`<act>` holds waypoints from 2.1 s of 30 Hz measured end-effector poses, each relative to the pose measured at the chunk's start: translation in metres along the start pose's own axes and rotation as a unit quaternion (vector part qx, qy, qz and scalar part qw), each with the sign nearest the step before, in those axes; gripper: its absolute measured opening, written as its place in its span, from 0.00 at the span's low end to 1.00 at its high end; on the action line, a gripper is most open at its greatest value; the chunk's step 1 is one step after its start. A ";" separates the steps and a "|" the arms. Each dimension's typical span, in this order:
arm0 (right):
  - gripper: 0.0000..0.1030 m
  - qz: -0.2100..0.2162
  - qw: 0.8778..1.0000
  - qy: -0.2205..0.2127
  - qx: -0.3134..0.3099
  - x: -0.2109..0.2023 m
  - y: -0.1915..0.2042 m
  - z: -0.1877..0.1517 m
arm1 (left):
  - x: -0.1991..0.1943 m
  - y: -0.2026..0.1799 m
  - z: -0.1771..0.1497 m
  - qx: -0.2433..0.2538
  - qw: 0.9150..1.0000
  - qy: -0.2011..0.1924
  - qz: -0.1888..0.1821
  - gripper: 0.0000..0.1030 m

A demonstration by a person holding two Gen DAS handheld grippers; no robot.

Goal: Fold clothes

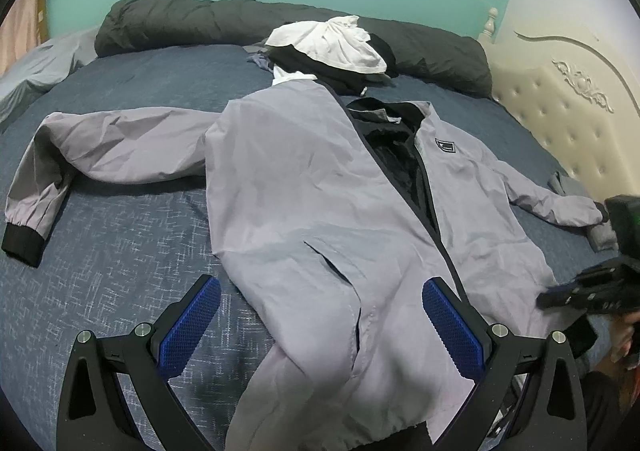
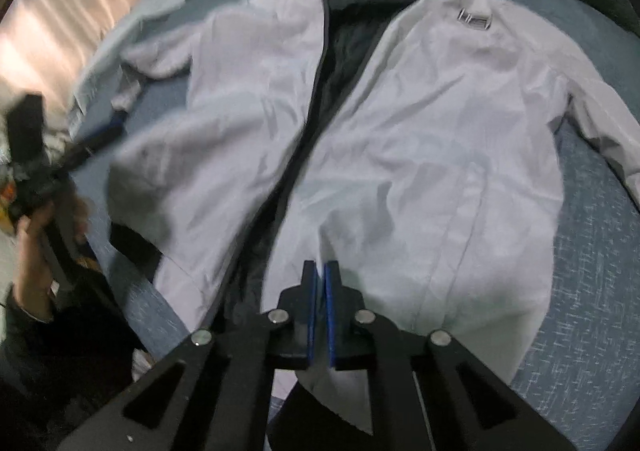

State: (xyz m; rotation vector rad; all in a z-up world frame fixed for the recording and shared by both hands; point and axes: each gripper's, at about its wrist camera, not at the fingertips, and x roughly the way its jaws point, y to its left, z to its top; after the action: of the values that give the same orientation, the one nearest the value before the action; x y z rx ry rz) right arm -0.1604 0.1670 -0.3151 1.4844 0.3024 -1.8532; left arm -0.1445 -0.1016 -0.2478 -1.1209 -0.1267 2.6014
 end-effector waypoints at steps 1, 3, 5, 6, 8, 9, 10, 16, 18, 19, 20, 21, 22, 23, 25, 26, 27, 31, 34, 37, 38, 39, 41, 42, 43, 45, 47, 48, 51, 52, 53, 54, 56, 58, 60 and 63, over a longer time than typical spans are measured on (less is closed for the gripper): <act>0.04 -0.005 1.000 0.015 -0.002 0.003 0.000 -0.001 | -0.001 0.001 0.000 -0.001 1.000 0.000 0.001 1.00; 0.07 -0.018 0.999 0.036 -0.001 0.011 0.000 -0.004 | -0.002 0.005 0.001 -0.003 1.000 -0.001 0.004 1.00; 0.07 -0.035 0.998 0.043 0.003 0.012 -0.001 -0.003 | -0.003 0.009 0.001 -0.005 1.000 -0.001 0.007 1.00; 0.08 -0.041 0.998 0.041 0.007 0.009 -0.002 -0.002 | -0.004 0.011 0.001 -0.006 1.000 -0.001 0.008 1.00; 0.12 -0.045 0.999 0.015 0.012 -0.006 -0.001 0.003 | -0.004 0.016 0.002 -0.008 1.000 0.000 0.010 1.00; 0.17 -0.044 0.999 -0.001 0.014 -0.015 0.001 0.007 | -0.005 0.019 0.003 -0.010 1.000 -0.001 0.012 1.00; 0.20 -0.041 0.999 -0.017 0.016 -0.023 0.002 0.011 | -0.006 0.022 0.004 -0.013 1.000 -0.001 0.014 1.00; 0.31 0.046 0.998 -0.004 0.038 -0.011 0.021 0.028 | -0.017 0.045 0.008 -0.036 0.999 -0.011 0.027 1.00; 0.32 0.069 0.996 0.020 0.045 0.006 0.028 0.031 | -0.021 0.054 0.007 -0.045 0.998 -0.015 0.031 1.00; 0.32 0.066 0.996 0.028 0.045 0.014 0.029 0.031 | -0.022 0.058 0.007 -0.048 0.998 -0.015 0.031 1.00; 0.32 0.066 0.996 0.033 0.048 0.020 0.030 0.030 | -0.023 0.062 0.005 -0.051 0.998 -0.016 0.032 1.00; 0.32 0.066 0.996 0.038 0.052 0.026 0.030 0.030 | -0.024 0.066 0.004 -0.055 0.998 -0.016 0.033 1.00; 0.32 0.066 0.995 0.043 0.056 0.032 0.031 0.029 | -0.024 0.069 0.003 -0.057 0.998 -0.015 0.035 1.00; 0.32 0.068 0.995 0.045 0.061 0.036 0.031 0.029 | -0.024 0.073 0.001 -0.059 0.998 -0.013 0.037 1.00; 0.32 0.078 0.994 0.043 0.062 0.041 0.033 0.028 | -0.023 0.079 -0.001 -0.063 0.997 -0.010 0.040 1.00; 0.32 0.082 0.994 0.042 0.059 0.041 0.035 0.028 | -0.022 0.082 -0.002 -0.066 0.997 -0.008 0.041 1.00; 0.27 0.083 0.994 0.039 0.056 0.041 0.036 0.029 | -0.021 0.085 -0.003 -0.069 0.997 -0.007 0.040 1.00; 0.05 0.084 0.995 0.026 0.042 0.036 0.042 0.032 | -0.021 0.090 -0.004 -0.074 0.996 -0.007 0.039 1.00; 0.03 0.076 0.997 0.009 0.028 0.020 0.043 0.036 | -0.022 0.092 -0.004 -0.074 0.996 -0.006 0.040 1.00; 0.03 0.055 0.998 -0.005 0.019 0.000 0.034 0.040 | -0.025 0.096 -0.005 -0.078 0.996 -0.009 0.042 1.00; 0.03 0.042 0.999 -0.002 0.023 -0.003 0.027 0.039 | -0.026 0.098 -0.004 -0.081 0.996 -0.009 0.042 1.00; 0.03 0.027 0.999 0.003 0.030 -0.004 0.019 0.038 | -0.026 0.099 -0.004 -0.084 0.996 -0.010 0.041 1.00; 0.03 0.009 0.999 0.016 0.041 0.000 0.007 0.034 | -0.027 0.099 -0.003 -0.087 0.995 -0.012 0.037 1.00; 0.03 0.006 0.999 0.022 0.043 0.003 0.002 0.031 | -0.027 0.098 -0.003 -0.086 0.996 -0.013 0.036 1.00; 0.03 0.009 0.999 0.026 0.042 0.005 0.001 0.030 | -0.027 0.097 -0.002 -0.084 0.996 -0.013 0.036 1.00; 0.04 0.011 0.999 0.027 0.038 0.008 0.002 0.028 | -0.027 0.095 -0.002 -0.077 0.996 -0.010 0.036 1.00; 0.05 0.006 0.999 0.020 0.035 0.005 0.003 0.031 | -0.026 0.094 -0.003 -0.076 0.996 -0.006 0.036 1.00; 0.05 0.003 0.999 0.015 0.034 0.002 0.003 0.033 | -0.025 0.094 -0.003 -0.076 0.997 -0.005 0.034 1.00; 0.11 -0.008 0.999 -0.002 0.032 -0.006 0.005 0.040 | -0.025 0.091 -0.002 -0.071 0.997 -0.001 0.026 1.00; 0.12 -0.009 0.999 -0.010 0.032 -0.010 0.006 0.043 | -0.024 0.089 -0.001 -0.068 0.997 0.000 0.023 1.00; 0.14 -0.006 0.999 -0.022 0.032 -0.015 0.008 0.049 | -0.024 0.087 -0.001 -0.063 0.998 0.002 0.022 1.00; 0.18 -0.002 0.999 -0.033 0.033 -0.019 0.010 0.056 | -0.023 0.083 -0.001 -0.056 0.998 0.004 0.022 1.00; 0.24 0.006 0.998 -0.047 0.030 -0.025 0.018 0.069 | -0.021 0.078 -0.002 -0.043 0.999 0.011 0.025 1.00; 0.26 0.017 0.998 -0.053 0.021 -0.024 0.030 0.086 | -0.020 0.076 -0.005 -0.036 0.999 0.017 0.025 1.00; 0.26 0.024 0.998 -0.055 0.010 -0.021 0.044 0.099 | -0.019 0.074 -0.008 -0.030 0.999 0.023 0.021 1.00; 0.26 0.037 0.998 -0.056 -0.005 -0.016 0.062 0.115 | -0.017 0.074 -0.012 -0.022 0.999 0.027 0.028 1.00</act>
State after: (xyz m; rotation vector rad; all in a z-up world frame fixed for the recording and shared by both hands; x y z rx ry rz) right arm -0.2038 0.0617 -0.2492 1.3602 0.1989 -1.8648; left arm -0.1426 -0.1773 -0.2583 -1.2266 -0.1422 2.6265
